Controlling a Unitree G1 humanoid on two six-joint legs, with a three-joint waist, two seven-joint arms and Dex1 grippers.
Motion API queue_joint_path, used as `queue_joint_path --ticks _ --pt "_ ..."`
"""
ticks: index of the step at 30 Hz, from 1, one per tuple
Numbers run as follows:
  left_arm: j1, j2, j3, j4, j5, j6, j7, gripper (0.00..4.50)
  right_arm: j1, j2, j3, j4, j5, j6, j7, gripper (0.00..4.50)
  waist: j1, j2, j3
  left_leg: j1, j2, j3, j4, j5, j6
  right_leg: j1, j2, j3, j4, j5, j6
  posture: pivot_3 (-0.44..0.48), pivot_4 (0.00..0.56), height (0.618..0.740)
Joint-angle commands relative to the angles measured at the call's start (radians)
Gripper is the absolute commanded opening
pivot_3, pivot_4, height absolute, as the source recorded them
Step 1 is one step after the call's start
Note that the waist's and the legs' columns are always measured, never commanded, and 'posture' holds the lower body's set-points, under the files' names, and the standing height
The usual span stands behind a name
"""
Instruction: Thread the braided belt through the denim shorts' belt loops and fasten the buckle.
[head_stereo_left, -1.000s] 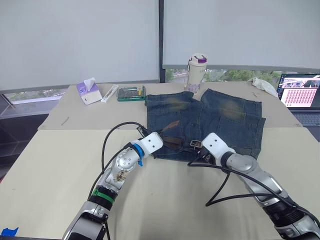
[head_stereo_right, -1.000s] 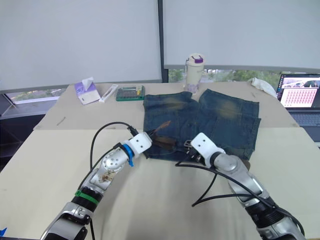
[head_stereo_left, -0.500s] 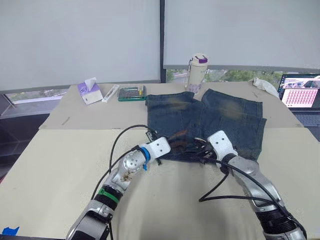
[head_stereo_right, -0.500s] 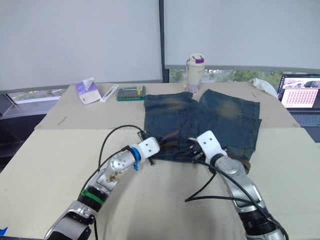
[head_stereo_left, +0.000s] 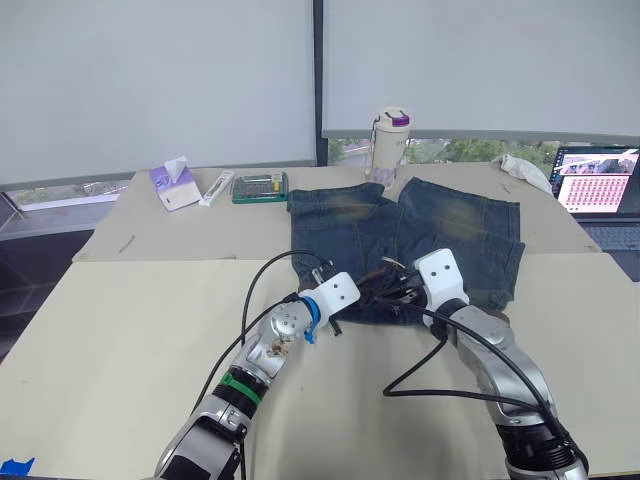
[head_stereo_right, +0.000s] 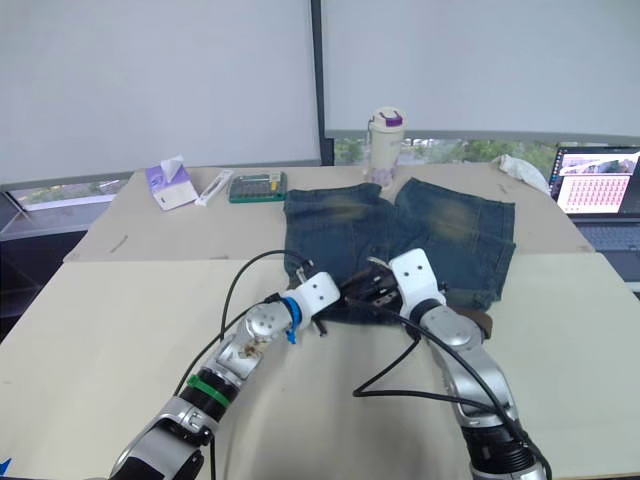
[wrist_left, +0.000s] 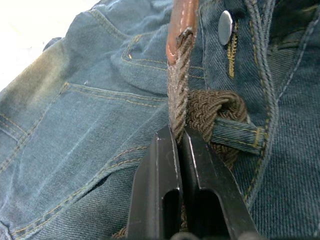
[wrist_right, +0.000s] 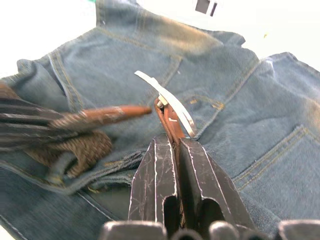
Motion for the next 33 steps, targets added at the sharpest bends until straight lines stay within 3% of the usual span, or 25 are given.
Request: queue_joint_path --ticks 1,33 --pt "-0.017 -0.019 0.011 0.014 -0.013 0.035 0.019 0.00 -0.006 0.005 0.016 -0.058 -0.014 -0.020 0.003 0.01 0.000 0.000 0.000 0.000 0.000 0.000 0.000 0.000 0.000 0.000 0.000 0.000 0.000 0.000 0.000 0.000 0.150 0.740" --pt "0.003 -0.128 0.022 -0.056 -0.117 0.057 0.028 0.00 0.046 0.005 0.149 -0.004 -0.157 -0.094 0.051 0.01 -0.004 0.000 0.000 0.000 0.000 0.000 0.000 0.000 0.000 0.000 0.000 0.000 0.000 0.000 0.000 0.000 0.150 0.740"
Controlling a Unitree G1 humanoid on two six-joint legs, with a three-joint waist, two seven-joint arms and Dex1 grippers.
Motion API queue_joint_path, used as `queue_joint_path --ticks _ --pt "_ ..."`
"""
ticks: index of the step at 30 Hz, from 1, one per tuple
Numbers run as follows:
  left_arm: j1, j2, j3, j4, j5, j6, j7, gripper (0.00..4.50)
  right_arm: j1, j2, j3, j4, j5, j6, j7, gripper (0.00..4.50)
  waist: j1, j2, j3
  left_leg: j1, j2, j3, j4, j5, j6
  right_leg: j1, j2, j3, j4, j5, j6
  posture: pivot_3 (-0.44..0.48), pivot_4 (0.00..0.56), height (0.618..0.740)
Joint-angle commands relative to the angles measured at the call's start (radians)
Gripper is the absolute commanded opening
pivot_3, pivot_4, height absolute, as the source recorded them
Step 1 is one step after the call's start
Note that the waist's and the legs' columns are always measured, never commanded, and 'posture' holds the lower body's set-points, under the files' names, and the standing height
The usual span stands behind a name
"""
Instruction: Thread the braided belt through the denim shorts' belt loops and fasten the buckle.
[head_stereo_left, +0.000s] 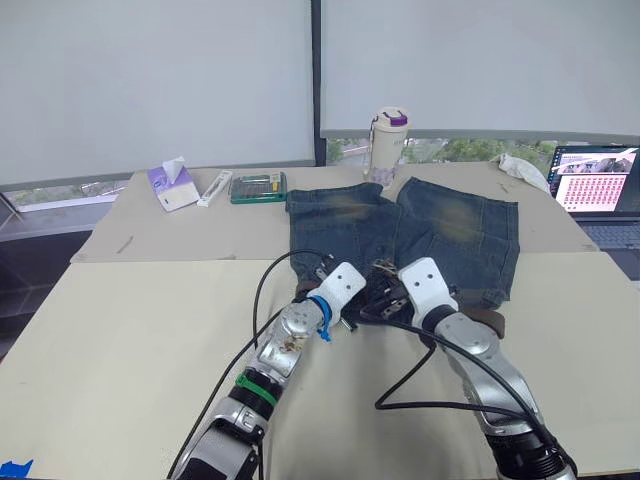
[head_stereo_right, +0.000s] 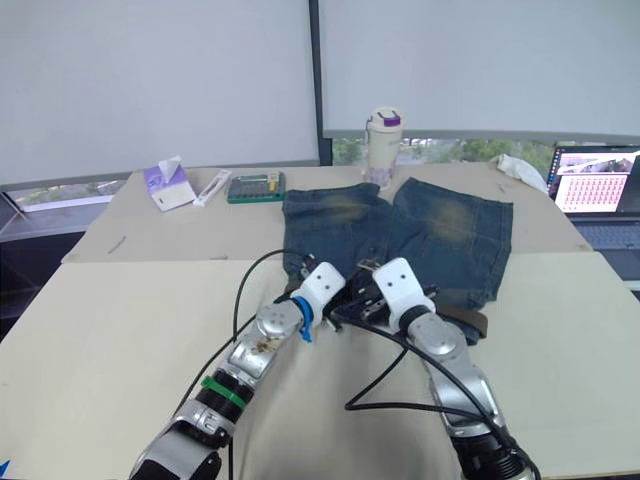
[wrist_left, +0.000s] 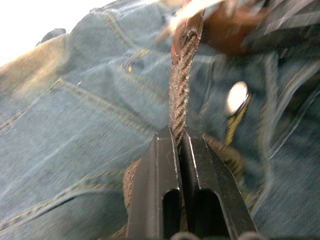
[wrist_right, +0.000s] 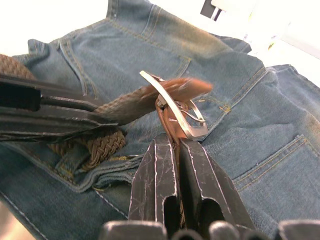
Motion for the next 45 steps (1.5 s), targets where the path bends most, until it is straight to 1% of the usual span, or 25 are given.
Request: queue_joint_path --ticks 1,3,5,7,9,10,13,15,19,20,25,30,33,36,40,41,43,44,45 --pt "0.001 -0.015 -0.013 -0.046 -0.014 -0.021 -0.003 0.00 0.014 -0.027 0.068 -0.013 -0.024 -0.047 0.051 0.01 -0.002 0.000 0.000 0.000 0.000 0.000 0.000 0.000 0.000 0.000 0.000 0.000 0.000 0.000 0.000 0.000 0.150 0.740" --pt "0.002 -0.016 -0.011 -0.048 -0.015 -0.026 -0.001 0.00 0.022 -0.063 0.091 -0.010 -0.052 -0.067 0.072 0.01 -0.001 0.000 0.000 0.000 0.000 0.000 0.000 0.000 0.000 0.000 0.000 0.000 0.000 0.000 0.000 0.000 0.150 0.740" --pt "0.004 -0.016 -0.010 -0.050 -0.017 -0.032 0.000 0.00 0.020 -0.130 0.134 0.010 -0.112 -0.117 0.103 0.01 -0.002 0.001 0.000 0.000 -0.001 0.000 0.000 0.000 0.000 0.000 0.000 0.000 0.000 0.000 0.000 0.000 0.150 0.740" --pt "0.006 -0.015 -0.011 -0.051 -0.016 -0.034 0.001 0.00 0.018 -0.164 0.154 0.024 -0.144 -0.149 0.117 0.01 -0.001 0.001 0.000 0.000 -0.001 0.001 0.000 0.000 0.000 0.000 0.000 0.000 0.000 0.000 0.000 0.000 0.150 0.740" --pt "0.013 -0.010 -0.016 -0.050 -0.011 -0.037 0.001 0.00 0.018 -0.149 0.132 0.027 -0.130 -0.150 0.109 0.01 -0.001 0.000 0.000 0.000 -0.001 0.001 0.000 0.000 0.000 0.000 0.000 0.000 0.000 0.000 0.000 0.000 0.150 0.740" --pt "0.019 -0.004 -0.018 -0.046 -0.007 -0.040 0.001 0.00 0.016 -0.127 0.092 0.015 -0.098 -0.123 0.106 0.01 -0.002 0.000 0.000 0.000 -0.001 0.001 0.000 0.000 0.000 0.000 0.001 0.000 0.000 0.000 0.000 0.000 0.150 0.740" --pt "0.032 0.009 -0.022 -0.043 0.001 -0.046 0.002 0.00 0.042 -0.071 -0.018 -0.054 0.031 -0.005 0.144 1.18 -0.001 0.000 0.000 0.000 0.000 0.000 0.000 0.000 0.000 0.000 0.001 0.000 0.000 0.000 0.000 0.000 0.150 0.740" --pt "0.033 0.012 -0.023 -0.038 0.003 -0.048 0.004 0.00 0.049 -0.019 -0.094 -0.092 0.083 0.047 0.120 1.74 0.000 0.000 0.000 0.000 0.000 0.000 0.000 0.000 0.000 0.000 0.000 0.000 0.000 0.000 0.000 0.000 0.150 0.740" --pt "0.034 0.014 -0.027 -0.031 0.005 -0.055 0.009 0.00 0.062 0.070 -0.227 -0.179 0.236 0.201 0.116 3.14 0.003 0.001 -0.001 0.000 0.000 0.000 0.001 0.000 0.000 0.000 -0.001 0.001 0.000 0.000 0.000 0.000 0.150 0.740" --pt "0.033 0.013 -0.029 -0.028 0.006 -0.056 0.010 0.00 0.058 0.115 -0.273 -0.197 0.283 0.250 0.095 3.48 0.003 0.001 -0.001 0.000 0.000 0.000 0.001 0.000 0.000 0.000 -0.001 0.001 0.000 0.000 0.000 0.000 0.150 0.740" --pt "0.028 0.012 -0.035 -0.015 0.008 -0.064 0.014 0.00 -0.012 0.307 -0.444 -0.241 0.452 0.449 -0.027 3.48 0.000 0.002 -0.002 0.000 0.001 -0.001 0.000 0.000 0.000 0.000 0.000 0.001 0.001 0.000 0.000 0.000 0.150 0.740" --pt "0.030 0.017 -0.046 -0.004 0.015 -0.078 0.016 0.00 -0.086 0.411 -0.531 -0.227 0.524 0.538 -0.140 3.48 0.000 0.004 -0.003 0.000 0.000 -0.001 0.000 0.000 0.000 -0.001 -0.001 0.001 0.002 0.000 0.000 0.000 0.150 0.740" --pt "0.029 0.015 -0.046 -0.001 0.012 -0.079 0.018 0.00 -0.121 0.440 -0.568 -0.202 0.548 0.552 -0.189 3.48 0.001 0.004 -0.003 0.000 0.000 -0.001 0.000 0.000 0.000 -0.001 -0.001 0.001 0.002 0.000 0.000 0.000 0.150 0.740" --pt "0.031 0.014 -0.046 -0.002 0.013 -0.080 0.019 0.00 -0.136 0.445 -0.585 -0.177 0.560 0.551 -0.222 2.71 0.000 0.004 -0.003 0.000 -0.001 -0.001 0.000 0.000 0.000 -0.001 -0.001 0.001 0.002 0.000 0.000 0.000 0.150 0.740" --pt "0.035 0.019 -0.052 -0.005 0.014 -0.093 0.012 0.00 -0.143 0.449 -0.604 -0.149 0.580 0.538 -0.244 1.33 -0.001 0.005 -0.003 0.000 0.000 0.000 0.000 0.000 0.000 -0.001 -0.001 0.001 0.002 0.000 0.000 0.000 0.150 0.740" --pt "0.036 0.020 -0.052 -0.008 0.013 -0.095 0.011 0.00 -0.142 0.445 -0.600 -0.145 0.584 0.536 -0.245 0.92 -0.001 0.005 -0.003 0.000 0.000 0.000 0.000 0.000 0.000 -0.001 -0.001 0.001 0.002 0.000 0.000 0.000 0.150 0.740" --pt "0.039 0.022 -0.050 -0.013 0.012 -0.095 0.013 0.00 -0.141 0.448 -0.604 -0.136 0.597 0.531 -0.254 0.32 -0.002 0.005 -0.003 0.000 0.000 0.000 0.000 0.000 0.000 -0.001 -0.001 0.001 0.002 0.000 0.000 0.000 0.150 0.740" --pt "0.040 0.022 -0.050 -0.014 0.011 -0.095 0.014 0.00 -0.140 0.448 -0.604 -0.134 0.602 0.531 -0.257 0.05 -0.002 0.005 -0.004 0.000 0.000 0.000 0.000 0.000 0.000 -0.001 -0.001 0.001 0.002 0.000 0.000 0.000 0.150 0.740" --pt "0.044 0.022 -0.050 -0.017 0.008 -0.098 0.012 0.00 -0.141 0.449 -0.606 -0.132 0.609 0.530 -0.261 0.05 -0.002 0.005 -0.004 0.000 0.000 0.000 0.000 0.000 0.000 -0.001 -0.001 0.001 0.002 0.000 0.000 0.000 0.150 0.740"
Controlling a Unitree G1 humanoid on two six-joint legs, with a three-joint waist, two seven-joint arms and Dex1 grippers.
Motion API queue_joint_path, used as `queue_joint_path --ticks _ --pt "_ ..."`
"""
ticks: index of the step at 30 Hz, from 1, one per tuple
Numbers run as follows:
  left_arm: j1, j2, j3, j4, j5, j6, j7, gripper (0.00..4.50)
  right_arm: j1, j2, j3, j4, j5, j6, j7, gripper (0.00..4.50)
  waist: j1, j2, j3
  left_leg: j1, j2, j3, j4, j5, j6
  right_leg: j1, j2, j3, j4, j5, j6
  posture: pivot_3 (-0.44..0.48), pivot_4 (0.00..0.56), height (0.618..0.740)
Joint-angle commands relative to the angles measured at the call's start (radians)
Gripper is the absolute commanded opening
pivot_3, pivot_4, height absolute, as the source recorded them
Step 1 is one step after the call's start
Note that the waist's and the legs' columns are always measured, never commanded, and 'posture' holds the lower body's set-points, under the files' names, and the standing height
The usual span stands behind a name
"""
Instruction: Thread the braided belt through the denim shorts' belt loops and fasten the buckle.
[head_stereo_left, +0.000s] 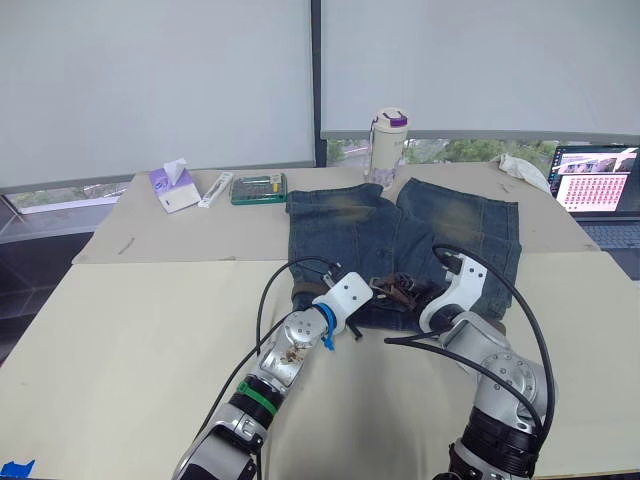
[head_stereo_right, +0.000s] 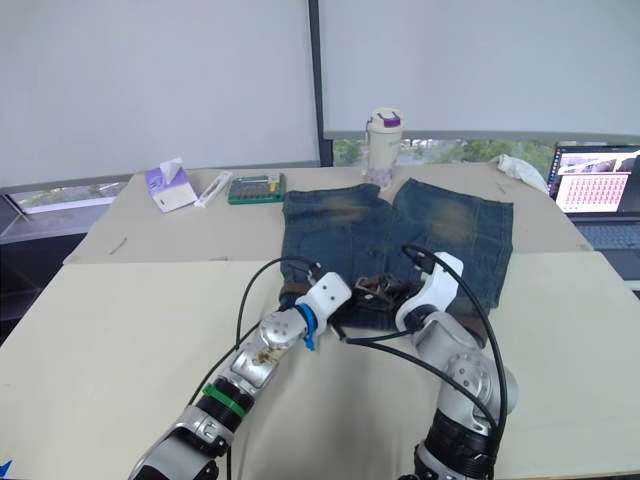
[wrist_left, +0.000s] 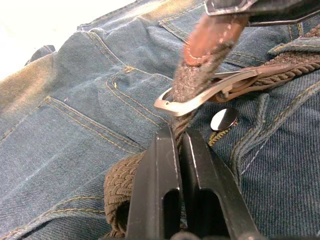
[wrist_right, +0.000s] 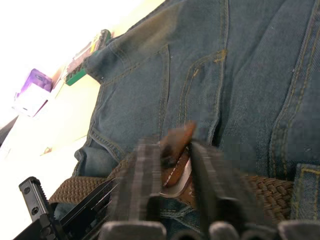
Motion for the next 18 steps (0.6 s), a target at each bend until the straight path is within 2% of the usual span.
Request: queue_joint_path --ticks 1,3,7,10,15,18 --pt "0.013 0.000 -0.003 -0.025 -0.010 -0.024 -0.011 0.00 -0.018 0.006 -0.008 -0.006 0.044 -0.024 -0.017 0.05 0.000 0.000 0.000 0.000 0.000 0.000 0.000 0.000 0.000 0.000 0.000 0.000 0.000 0.000 0.000 0.000 0.150 0.740" --pt "0.024 0.002 0.001 -0.043 -0.037 -0.031 -0.042 0.00 -0.022 0.008 -0.020 -0.003 0.063 -0.023 -0.029 0.05 -0.001 0.000 0.000 0.000 0.000 0.000 0.000 0.000 0.000 0.000 0.000 0.000 0.000 0.000 0.000 0.000 0.150 0.740" --pt "0.037 0.025 0.005 -0.059 -0.033 -0.084 -0.046 1.35 -0.052 -0.008 -0.104 -0.007 0.147 0.006 -0.062 0.00 0.000 0.000 0.000 0.000 0.000 0.000 0.000 0.000 0.000 0.000 0.000 0.000 0.000 0.000 0.000 0.000 0.150 0.740" --pt "0.061 0.067 0.010 -0.058 -0.044 -0.134 -0.084 2.34 -0.059 -0.070 -0.192 -0.007 0.240 0.053 -0.061 0.00 0.002 0.000 0.000 0.000 0.000 0.000 0.000 0.000 0.000 0.000 0.000 0.000 0.000 0.000 0.000 0.000 0.150 0.740" --pt "0.075 0.115 0.019 -0.039 -0.044 -0.169 -0.102 2.34 -0.030 -0.187 -0.259 0.022 0.328 0.097 -0.054 0.00 0.000 0.000 0.000 -0.001 0.000 0.000 0.000 0.000 0.001 0.000 0.000 0.000 -0.001 0.000 0.000 0.000 0.150 0.740" --pt "0.089 0.155 0.029 -0.019 -0.039 -0.184 -0.105 2.34 0.012 -0.325 -0.298 0.032 0.387 0.167 -0.007 0.00 0.003 0.001 0.000 -0.001 0.000 0.001 0.000 0.000 0.001 0.001 0.000 0.000 -0.001 0.000 0.000 0.000 0.150 0.740"
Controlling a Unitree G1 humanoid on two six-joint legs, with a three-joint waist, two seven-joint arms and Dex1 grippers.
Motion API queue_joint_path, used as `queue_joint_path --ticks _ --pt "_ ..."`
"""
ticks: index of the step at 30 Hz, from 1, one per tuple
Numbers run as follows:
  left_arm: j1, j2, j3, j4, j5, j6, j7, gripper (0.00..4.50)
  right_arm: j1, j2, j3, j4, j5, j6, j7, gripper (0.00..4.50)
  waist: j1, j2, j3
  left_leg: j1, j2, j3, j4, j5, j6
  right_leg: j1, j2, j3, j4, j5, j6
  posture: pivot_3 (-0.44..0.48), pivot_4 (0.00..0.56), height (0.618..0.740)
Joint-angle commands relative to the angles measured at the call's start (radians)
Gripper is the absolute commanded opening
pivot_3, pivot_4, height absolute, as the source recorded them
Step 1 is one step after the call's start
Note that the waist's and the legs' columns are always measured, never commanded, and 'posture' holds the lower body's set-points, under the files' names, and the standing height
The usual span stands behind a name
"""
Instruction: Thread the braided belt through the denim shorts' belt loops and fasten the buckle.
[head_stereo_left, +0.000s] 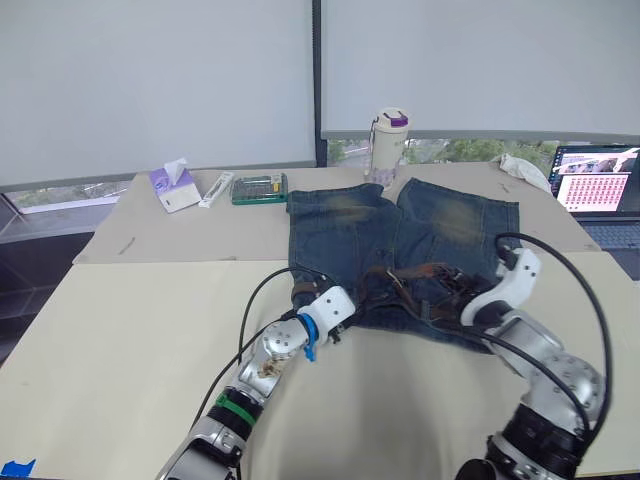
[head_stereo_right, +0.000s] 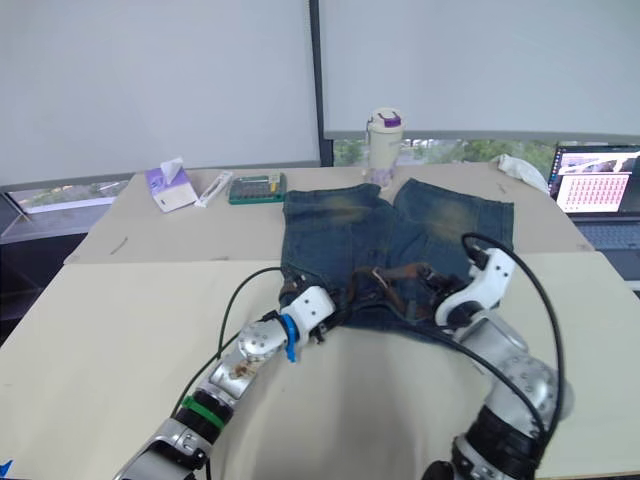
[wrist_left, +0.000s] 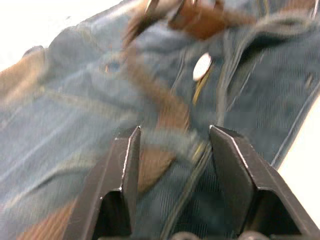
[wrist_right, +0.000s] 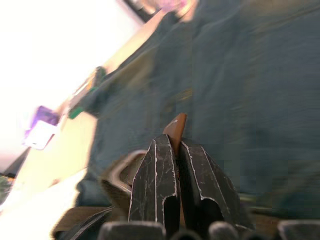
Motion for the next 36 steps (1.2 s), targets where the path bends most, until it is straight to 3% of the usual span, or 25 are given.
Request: queue_joint_path --ticks 1,7,10,15,19,22,29,36 --pt "0.008 0.025 0.019 0.003 -0.001 -0.031 0.001 2.34 0.030 -0.121 -0.036 -0.012 0.071 0.054 0.055 0.00 0.000 0.000 0.000 0.000 0.000 0.000 0.000 0.000 0.000 0.000 0.000 0.000 0.000 0.000 0.000 0.000 0.150 0.740" --pt "0.020 0.047 0.025 0.017 -0.014 -0.052 -0.011 2.34 0.102 -0.340 -0.017 0.015 0.060 0.035 0.145 0.00 -0.001 0.000 0.000 0.000 0.001 0.003 0.000 0.000 0.001 0.002 0.001 0.000 -0.001 0.000 0.000 0.000 0.150 0.740" --pt "0.052 0.091 0.048 -0.006 -0.082 -0.073 -0.098 2.34 0.051 -0.394 -0.039 0.031 0.090 0.027 0.152 0.00 -0.005 0.000 0.000 0.000 0.000 0.006 0.000 0.000 0.001 0.002 0.000 0.000 -0.001 0.000 0.000 0.000 0.150 0.740" --pt "0.124 0.222 0.182 -0.112 -0.309 -0.016 -0.302 2.34 -0.111 -0.355 -0.064 0.021 0.228 0.076 0.059 0.00 -0.017 0.000 0.000 0.000 0.003 0.002 0.000 -0.001 0.002 0.000 0.003 0.002 0.001 0.000 0.000 0.000 0.150 0.740" --pt "0.082 0.247 0.283 -0.139 -0.406 0.091 -0.291 2.34 -0.182 -0.273 -0.043 0.025 0.354 0.070 -0.061 0.00 0.000 0.000 0.000 0.000 0.003 0.000 0.000 -0.001 0.002 0.000 0.001 0.000 0.000 0.000 0.000 0.000 0.150 0.740" --pt "0.000 0.177 0.330 -0.196 -0.454 0.132 -0.212 2.34 -0.230 -0.177 0.006 0.030 0.445 0.025 -0.188 0.00 0.012 0.000 0.001 -0.001 0.001 0.000 0.002 -0.001 0.002 0.000 -0.001 0.000 -0.001 0.000 0.000 0.000 0.150 0.740" --pt "-0.077 0.075 0.218 -0.271 -0.360 0.094 -0.185 2.34 -0.266 -0.098 0.134 0.047 0.528 -0.079 -0.368 0.00 0.009 0.001 0.000 -0.003 0.000 -0.001 0.001 -0.001 0.002 -0.001 -0.001 0.001 -0.001 0.001 0.001 0.000 0.150 0.740" --pt "-0.133 0.010 0.147 -0.165 -0.206 0.001 -0.078 2.34 -0.253 -0.075 0.241 0.038 0.593 -0.173 -0.439 0.00 -0.007 0.001 0.000 -0.003 0.001 0.000 0.001 -0.001 0.002 -0.002 0.001 0.001 -0.001 0.001 0.001 0.000 0.150 0.740"
